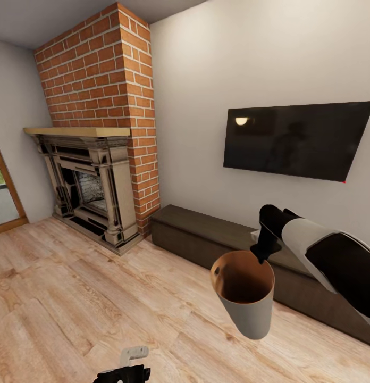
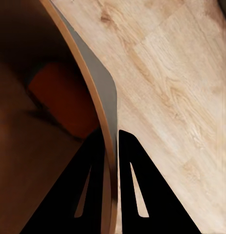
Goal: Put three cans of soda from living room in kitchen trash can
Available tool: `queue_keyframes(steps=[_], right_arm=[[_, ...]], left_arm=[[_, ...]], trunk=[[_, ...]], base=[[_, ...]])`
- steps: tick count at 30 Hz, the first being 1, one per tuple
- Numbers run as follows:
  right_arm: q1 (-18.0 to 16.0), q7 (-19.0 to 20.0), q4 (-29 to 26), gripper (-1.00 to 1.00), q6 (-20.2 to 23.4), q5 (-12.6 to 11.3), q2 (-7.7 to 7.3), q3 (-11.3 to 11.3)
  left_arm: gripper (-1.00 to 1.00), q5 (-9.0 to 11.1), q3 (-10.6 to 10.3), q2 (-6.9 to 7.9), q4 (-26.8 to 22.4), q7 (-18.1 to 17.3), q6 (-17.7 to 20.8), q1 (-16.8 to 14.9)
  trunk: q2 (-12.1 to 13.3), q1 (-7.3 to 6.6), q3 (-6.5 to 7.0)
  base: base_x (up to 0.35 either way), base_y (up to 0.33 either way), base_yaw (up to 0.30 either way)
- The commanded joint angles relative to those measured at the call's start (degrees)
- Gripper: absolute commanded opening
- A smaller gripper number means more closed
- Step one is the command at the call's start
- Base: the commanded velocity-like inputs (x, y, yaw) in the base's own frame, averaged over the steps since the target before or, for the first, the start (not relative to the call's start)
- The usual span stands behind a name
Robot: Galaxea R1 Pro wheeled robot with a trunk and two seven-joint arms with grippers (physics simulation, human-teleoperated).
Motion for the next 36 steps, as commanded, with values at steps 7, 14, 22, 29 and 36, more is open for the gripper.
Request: queue_keyframes(steps=[7,14,22,29,36], right_arm=[[-0.17,0.63,-0.02,-1.00,0.59,-1.31,0.01,-1.12],[-0.19,1.18,-0.02,-1.00,0.59,-1.31,0.03,-1.09],[-0.20,1.43,-0.02,-1.00,0.59,-1.31,0.07,-1.08],[-0.21,1.45,-0.02,-1.00,0.59,-1.31,-0.14,-1.02],[-0.27,1.52,-0.01,-1.00,0.59,-1.31,-0.33,-0.93]], left_arm=[[1.00,0.11,0.07,-0.22,6.25,0.14,0.05,-0.13],[1.00,0.13,0.13,-0.50,12.76,-0.81,0.02,-0.25],[1.00,0.10,0.04,-0.60,13.69,-1.21,-0.02,-0.26],[1.00,0.00,-0.06,-0.77,13.72,-1.84,-0.60,-0.26],[1.00,-0.09,-0.23,-0.98,13.75,-2.98,-0.94,-0.27]], trunk=[[0.00,0.00,0.01],[-2.01,1.10,-0.89],[-5.22,2.85,-2.33],[-8.03,4.39,-3.58],[-10.83,5.93,-4.84]], base=[[0.000,0.000,0.000],[0.000,0.000,0.000],[0.000,0.000,0.000],[0.000,0.000,0.000],[0.000,0.000,0.000]])
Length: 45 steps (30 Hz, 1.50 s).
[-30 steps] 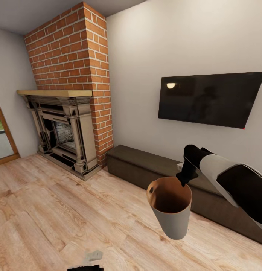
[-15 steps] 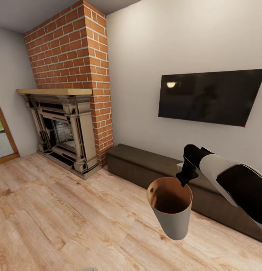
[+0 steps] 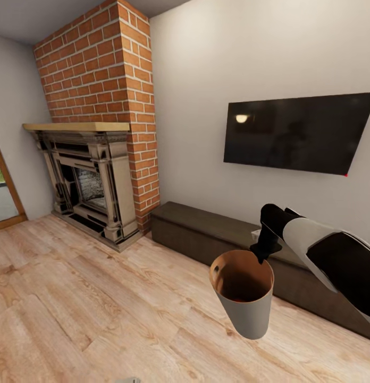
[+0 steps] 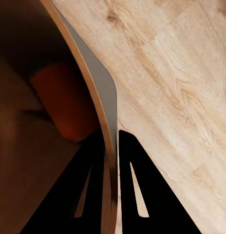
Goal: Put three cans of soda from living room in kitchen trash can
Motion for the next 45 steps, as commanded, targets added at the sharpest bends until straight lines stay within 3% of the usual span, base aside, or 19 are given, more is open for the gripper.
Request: queue_keyframes(steps=[1,14,18,19,24,30,33,34,37,45], right_arm=[[-0.03,0.35,-0.01,-1.00,0.40,-0.82,0.01,-0.77],[-0.04,1.42,-0.11,-1.00,0.40,-0.82,-0.23,-0.76],[-0.52,8.97,-0.12,-1.00,0.40,-0.77,-0.51,-0.70],[-1.42,12.32,-0.08,-1.00,0.40,-0.73,-0.86,-0.66],[-3.43,17.44,-0.03,-1.00,0.40,-0.38,-1.40,-0.03],[-4.04,22.21,-0.10,-1.00,0.40,-0.16,-1.20,3.90],[-4.12,26.13,-0.16,-1.00,0.40,-0.08,-1.28,7.05],[-4.13,27.70,-0.20,-1.00,0.40,-0.08,-1.26,9.31],[-4.15,30.68,-0.25,-1.00,0.40,-0.07,-1.15,12.99],[-4.16,34.46,-0.36,-1.00,0.40,0.10,-1.12,15.92]], left_arm=[[1.00,-0.02,0.03,0.00,0.01,-0.22,-0.03,-0.03],[1.00,0.04,-0.01,0.02,0.10,-2.93,-0.01,-0.02],[1.00,0.04,-0.09,0.01,0.09,-3.04,-0.04,-0.01],[1.00,0.04,-0.13,0.01,0.09,-3.08,-0.05,-0.04],[1.00,0.05,-0.22,0.02,0.08,-3.11,-0.06,-0.05],[1.00,0.05,-0.29,0.01,0.04,-3.12,-0.06,-0.04],[1.00,0.05,-0.29,0.01,0.04,-3.13,-0.11,-0.02],[1.00,0.05,-0.30,0.01,0.05,-3.14,-0.13,-0.04],[1.00,0.05,-0.30,0.01,0.07,-3.14,-0.13,-0.04],[1.00,0.05,-0.30,0.05,0.04,-3.14,-0.11,-0.03]], trunk=[[-0.42,0.22,-0.17],[-5.64,3.08,-2.51],[-7.24,3.96,-3.23],[-7.64,4.18,-3.41],[-9.65,5.27,-4.30],[-12.05,6.59,-5.38],[-13.26,7.25,-5.92],[-13.66,7.47,-6.10],[-14.86,8.13,-6.64],[-18.07,9.89,-8.07]], base=[[0.000,0.000,0.000],[0.000,0.000,0.000],[0.000,0.000,0.000],[0.000,0.000,0.000],[0.000,0.000,0.000],[0.000,0.000,0.000],[0.000,0.000,0.000],[0.000,0.000,0.000],[0.000,0.000,0.000],[0.000,0.000,0.000]])
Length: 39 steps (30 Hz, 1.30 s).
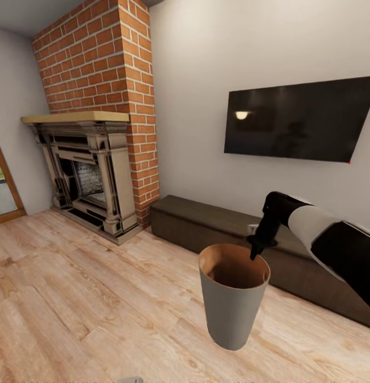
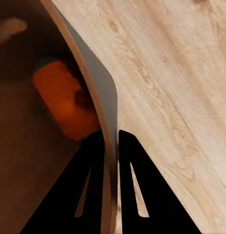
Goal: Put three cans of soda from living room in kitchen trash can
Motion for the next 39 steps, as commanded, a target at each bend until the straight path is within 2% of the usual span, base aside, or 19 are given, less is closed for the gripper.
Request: queue_keyframes(steps=[1,31,39], right_arm=[[-0.01,0.43,0.04,-1.00,0.29,0.00,0.01,0.28],[-0.01,0.77,0.03,-1.00,0.29,0.03,0.07,0.77],[-0.01,0.76,0.03,-1.00,0.29,0.03,-0.01,0.80]], left_arm=[[1.00,0.00,0.00,0.01,0.01,0.00,-0.01,0.01],[1.00,0.00,-0.06,0.13,0.06,-0.35,-0.25,0.02],[1.00,-0.05,-0.09,0.08,0.06,-0.35,-1.75,0.02]], trunk=[[-0.42,0.22,-0.18],[-12.45,6.81,-5.56],[-15.66,8.57,-7.00]], base=[[0.000,0.000,0.000],[0.000,0.000,0.000],[0.000,0.000,0.000]])
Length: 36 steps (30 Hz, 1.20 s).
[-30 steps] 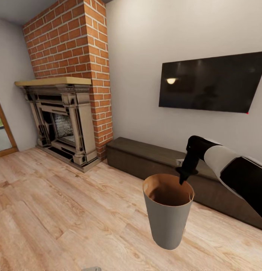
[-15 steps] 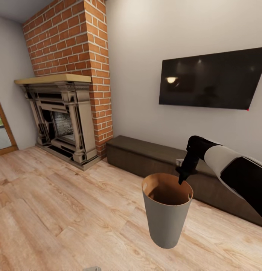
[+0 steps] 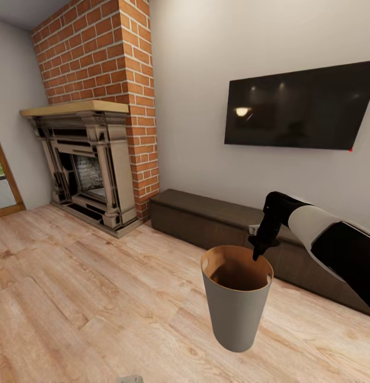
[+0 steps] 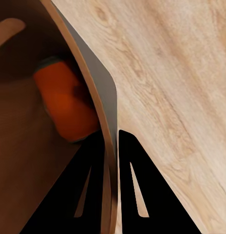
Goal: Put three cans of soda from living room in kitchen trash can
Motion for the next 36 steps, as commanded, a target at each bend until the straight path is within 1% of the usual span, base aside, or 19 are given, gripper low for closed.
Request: queue_keyframes(steps=[1,8,14,17,25,30,33,34,36], right_arm=[[-0.01,0.48,-0.01,-1.00,0.51,-0.55,-0.01,-1.26],[-0.01,0.49,-0.01,-1.00,0.51,-0.48,-0.24,-1.20],[-0.01,0.43,-0.01,-1.00,0.51,-0.48,-0.02,-1.19],[-0.01,0.44,-0.01,-1.00,0.51,-0.48,0.04,-1.19],[-0.01,0.45,-0.01,-1.00,0.51,-0.48,-0.10,-1.17],[0.03,0.49,-0.01,-1.00,0.51,-0.48,-0.22,0.18],[0.06,0.49,-0.01,-1.00,0.51,-0.48,-0.16,0.52],[0.05,0.50,-0.01,-1.00,0.51,-0.48,-0.16,0.56],[0.02,0.50,-0.01,-1.00,0.51,-0.48,-0.19,0.62]], left_arm=[[1.00,-0.01,0.00,-0.01,0.01,0.00,-0.05,0.00],[1.00,0.03,0.00,-0.01,0.01,0.00,-0.40,0.01],[1.00,0.03,0.00,-0.03,0.01,0.00,-0.56,0.01],[1.00,0.00,0.00,0.00,0.04,0.00,-1.35,0.02],[1.00,-0.03,0.00,-0.11,3.41,0.00,-2.96,-0.04],[1.00,-0.04,0.00,-0.12,4.02,0.00,-3.25,-0.03],[1.00,-0.04,0.00,-0.15,4.09,0.00,-3.83,-0.03],[1.00,-0.05,0.00,-0.18,4.10,0.00,-3.96,-0.02],[1.00,-0.15,0.00,-0.32,4.08,0.00,-4.23,-0.04]], trunk=[[-0.42,0.22,-0.17],[-3.23,1.76,-1.43],[-5.64,3.08,-2.51],[-6.84,3.73,-3.05],[-10.05,5.49,-4.48],[-12.05,6.59,-5.38],[-13.25,7.25,-5.92],[-13.26,7.27,-6.14],[-13.26,7.27,-6.14]], base=[[0.000,0.000,0.000],[0.000,0.000,0.000],[0.000,0.000,0.000],[0.000,0.000,0.000],[0.000,0.000,0.000],[0.000,0.000,0.000],[0.000,0.000,0.000],[0.000,0.000,0.000],[0.000,0.000,0.000]])
